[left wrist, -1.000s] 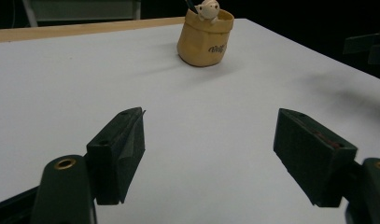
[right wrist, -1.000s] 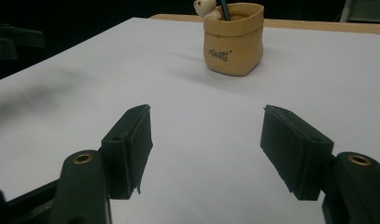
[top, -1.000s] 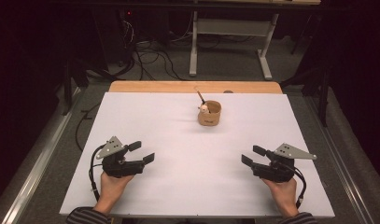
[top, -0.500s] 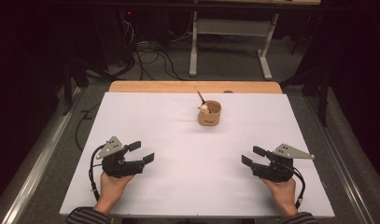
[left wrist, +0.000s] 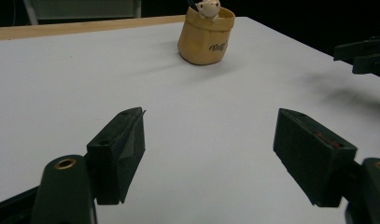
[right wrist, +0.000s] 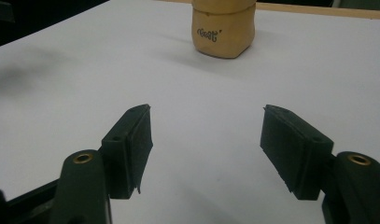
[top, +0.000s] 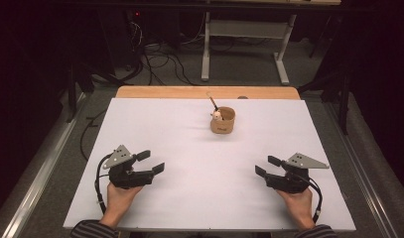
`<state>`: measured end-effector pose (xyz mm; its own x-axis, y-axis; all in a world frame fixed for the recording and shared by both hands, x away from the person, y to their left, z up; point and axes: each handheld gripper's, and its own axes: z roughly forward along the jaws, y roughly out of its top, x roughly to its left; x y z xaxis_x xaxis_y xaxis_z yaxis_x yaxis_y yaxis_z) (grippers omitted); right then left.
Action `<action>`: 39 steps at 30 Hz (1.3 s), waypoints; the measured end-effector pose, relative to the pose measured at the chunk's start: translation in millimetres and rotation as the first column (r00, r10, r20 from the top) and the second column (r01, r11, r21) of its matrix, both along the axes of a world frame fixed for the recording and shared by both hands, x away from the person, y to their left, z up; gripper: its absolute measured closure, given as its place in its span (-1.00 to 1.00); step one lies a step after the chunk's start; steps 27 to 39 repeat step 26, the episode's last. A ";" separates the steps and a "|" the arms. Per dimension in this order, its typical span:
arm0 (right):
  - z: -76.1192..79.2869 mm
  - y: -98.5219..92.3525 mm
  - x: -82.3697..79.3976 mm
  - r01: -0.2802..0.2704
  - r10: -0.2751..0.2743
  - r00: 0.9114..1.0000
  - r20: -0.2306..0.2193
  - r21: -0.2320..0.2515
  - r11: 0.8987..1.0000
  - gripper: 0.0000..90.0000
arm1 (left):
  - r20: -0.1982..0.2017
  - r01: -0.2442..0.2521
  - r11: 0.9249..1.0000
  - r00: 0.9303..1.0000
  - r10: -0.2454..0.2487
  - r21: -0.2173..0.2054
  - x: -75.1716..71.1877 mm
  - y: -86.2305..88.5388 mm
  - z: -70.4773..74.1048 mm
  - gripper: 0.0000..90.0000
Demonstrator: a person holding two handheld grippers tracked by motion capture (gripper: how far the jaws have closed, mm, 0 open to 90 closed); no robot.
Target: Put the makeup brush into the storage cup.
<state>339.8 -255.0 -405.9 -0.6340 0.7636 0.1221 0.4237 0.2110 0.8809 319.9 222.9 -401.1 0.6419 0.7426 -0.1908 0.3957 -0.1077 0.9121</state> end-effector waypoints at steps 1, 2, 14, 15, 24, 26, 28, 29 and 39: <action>-0.4 0.2 0.4 0.000 0.000 1.000 -0.001 0.001 1.000 -0.20 | -0.001 0.001 1.000 1.000 -0.001 0.001 0.1 -0.1 -0.1 -0.43; -0.6 0.4 0.6 0.002 -0.002 1.000 -0.002 0.000 1.000 -0.20 | -0.002 0.002 1.000 1.000 -0.002 0.001 0.2 -0.3 -0.2 -0.43; 0.1 -1.5 -3.1 0.018 -0.018 1.000 0.019 -0.022 1.000 -0.21 | -0.006 0.014 1.000 1.000 -0.013 0.016 0.6 -2.8 -1.2 -0.44; 0.1 -1.9 -3.4 0.022 -0.022 1.000 0.018 -0.021 1.000 -0.21 | -0.006 0.015 1.000 1.000 -0.015 0.018 0.5 -3.2 -1.3 -0.44; -0.1 -3.5 -5.0 0.025 -0.024 0.999 0.033 -0.020 0.999 -0.21 | -0.007 0.019 1.000 1.000 -0.019 0.018 2.1 -4.3 -1.9 -0.44; 0.6 -4.6 -5.3 0.032 -0.031 0.999 0.035 -0.016 0.999 -0.21 | -0.006 0.017 1.000 1.000 -0.017 0.020 2.0 -3.7 -1.8 -0.43; 0.6 -4.6 -5.3 0.032 -0.031 0.999 0.035 -0.016 0.999 -0.21 | -0.006 0.017 1.000 1.000 -0.017 0.020 2.0 -3.7 -1.8 -0.43; 0.6 -4.6 -5.3 0.032 -0.031 0.999 0.035 -0.016 0.999 -0.21 | -0.006 0.017 1.000 1.000 -0.017 0.020 2.0 -3.7 -1.8 -0.43; 0.6 -4.6 -5.3 0.032 -0.031 0.999 0.035 -0.016 0.999 -0.21 | -0.006 0.017 1.000 1.000 -0.017 0.020 2.0 -3.7 -1.8 -0.43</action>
